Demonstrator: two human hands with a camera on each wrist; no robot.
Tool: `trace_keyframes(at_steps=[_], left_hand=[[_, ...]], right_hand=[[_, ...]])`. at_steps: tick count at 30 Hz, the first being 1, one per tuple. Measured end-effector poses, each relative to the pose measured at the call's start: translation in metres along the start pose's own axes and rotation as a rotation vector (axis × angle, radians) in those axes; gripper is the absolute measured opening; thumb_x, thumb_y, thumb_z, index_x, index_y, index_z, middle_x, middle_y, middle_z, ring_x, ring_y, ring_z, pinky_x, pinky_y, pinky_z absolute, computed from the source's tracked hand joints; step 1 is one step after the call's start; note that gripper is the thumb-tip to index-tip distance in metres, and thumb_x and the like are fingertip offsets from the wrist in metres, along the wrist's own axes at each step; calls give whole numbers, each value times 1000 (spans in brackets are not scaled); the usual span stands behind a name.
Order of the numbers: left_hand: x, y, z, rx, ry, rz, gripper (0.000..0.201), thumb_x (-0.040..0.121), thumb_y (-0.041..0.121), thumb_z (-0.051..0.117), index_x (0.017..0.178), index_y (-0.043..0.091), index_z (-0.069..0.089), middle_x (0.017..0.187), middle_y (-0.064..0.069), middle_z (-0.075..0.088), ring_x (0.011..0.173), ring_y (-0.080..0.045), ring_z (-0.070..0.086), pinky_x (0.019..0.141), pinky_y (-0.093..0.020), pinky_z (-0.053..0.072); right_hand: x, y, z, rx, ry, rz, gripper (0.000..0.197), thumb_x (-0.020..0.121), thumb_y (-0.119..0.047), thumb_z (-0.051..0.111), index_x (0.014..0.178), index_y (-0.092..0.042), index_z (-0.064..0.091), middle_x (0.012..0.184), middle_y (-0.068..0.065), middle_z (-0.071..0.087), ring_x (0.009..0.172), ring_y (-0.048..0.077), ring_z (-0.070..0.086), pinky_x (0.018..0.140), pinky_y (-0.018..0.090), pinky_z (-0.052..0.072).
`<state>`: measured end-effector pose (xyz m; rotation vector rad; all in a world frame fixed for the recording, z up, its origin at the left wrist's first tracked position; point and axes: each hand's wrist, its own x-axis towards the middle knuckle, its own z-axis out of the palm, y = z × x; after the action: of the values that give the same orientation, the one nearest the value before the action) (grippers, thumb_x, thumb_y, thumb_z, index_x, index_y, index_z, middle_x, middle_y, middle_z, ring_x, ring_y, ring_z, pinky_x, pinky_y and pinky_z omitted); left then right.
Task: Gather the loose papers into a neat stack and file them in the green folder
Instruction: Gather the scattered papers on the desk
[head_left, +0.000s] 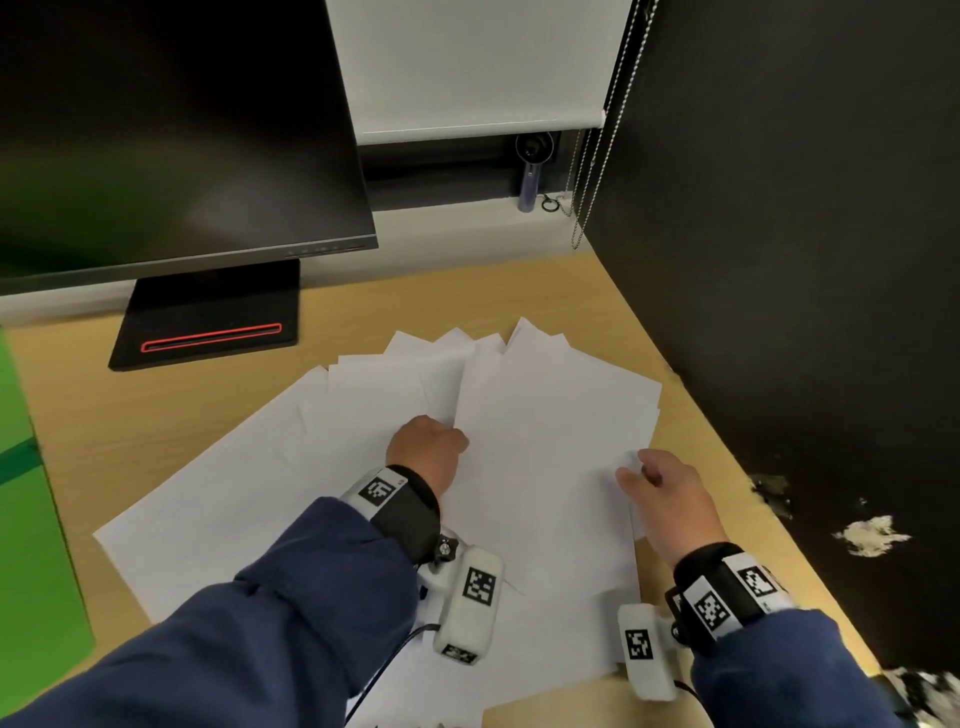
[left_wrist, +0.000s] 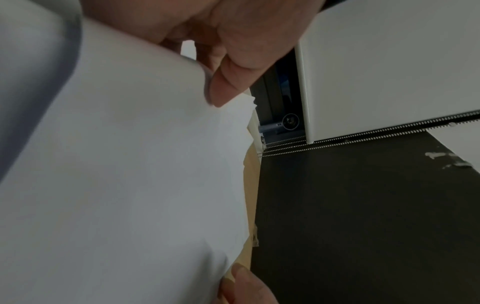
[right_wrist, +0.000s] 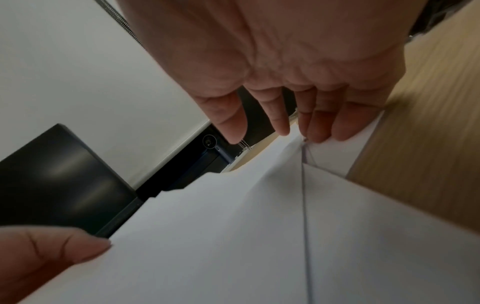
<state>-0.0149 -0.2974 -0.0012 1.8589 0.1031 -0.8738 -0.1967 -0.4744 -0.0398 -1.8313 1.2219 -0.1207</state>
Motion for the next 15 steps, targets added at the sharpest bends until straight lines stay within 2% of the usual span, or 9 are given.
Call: trace_keyframes(at_steps=[2,3,5,6,7,9,11,13,15], left_hand=[[6,0,1,-15,-12,-12,36,63,25,62,92,4,62,108,-18,65,110,-39,63,98,-52,51],[14,-4,2,-24,-10,-2,46,62,25,64,101,0,64,109,-17,66,109,-39,64,97,-53,52],[34,-17,3,-62,14,-17,76,48,29,71,116,-3,61,111,-22,69,102,-42,67,91,-57,55],[41,-23,3,-74,22,-29,86,41,32,73,118,-3,60,111,-25,68,99,-43,68,88,-59,56],[48,-30,4,-79,7,-23,87,40,32,74,118,-4,60,111,-26,68,98,-43,68,87,-60,56],[34,-25,8,-34,-58,4,73,51,26,71,117,-6,63,115,-27,68,104,-43,66,91,-58,55],[2,-8,8,46,-100,65,60,67,20,72,123,-1,62,122,-20,67,111,-39,63,97,-50,53],[-13,-2,5,76,-110,168,35,85,8,67,120,10,64,118,-11,70,108,-33,66,95,-44,55],[-22,0,-6,-15,-151,213,28,90,3,63,114,17,69,111,-6,75,102,-30,71,92,-45,57]], right_hand=[[-1,-3,1,-33,-9,-12,48,96,-32,60,140,-14,53,129,14,53,103,21,53,88,31,40],[0,-5,2,-42,-17,-16,47,96,-31,61,139,-14,54,129,15,53,102,22,54,87,31,40],[1,-6,0,-55,-30,-16,46,96,-31,60,138,-14,54,128,15,53,100,22,55,85,31,40],[2,-6,-1,-59,-35,-11,45,96,-31,60,138,-14,55,128,15,54,100,22,55,85,30,40],[3,-6,-2,-59,-37,-11,45,96,-31,60,137,-14,55,127,14,55,100,22,55,85,30,40],[3,-5,-4,-57,-42,-8,43,97,-31,60,136,-15,56,126,13,57,102,22,56,86,32,43],[2,-3,-6,-30,-24,-1,41,97,-31,59,133,-14,57,118,14,62,101,28,60,90,42,50],[-3,0,-12,33,27,14,44,97,-34,59,134,-11,56,108,14,64,101,35,61,96,49,51],[-11,3,-21,117,49,18,49,95,-42,59,139,-20,52,110,2,64,108,28,61,102,49,49]])
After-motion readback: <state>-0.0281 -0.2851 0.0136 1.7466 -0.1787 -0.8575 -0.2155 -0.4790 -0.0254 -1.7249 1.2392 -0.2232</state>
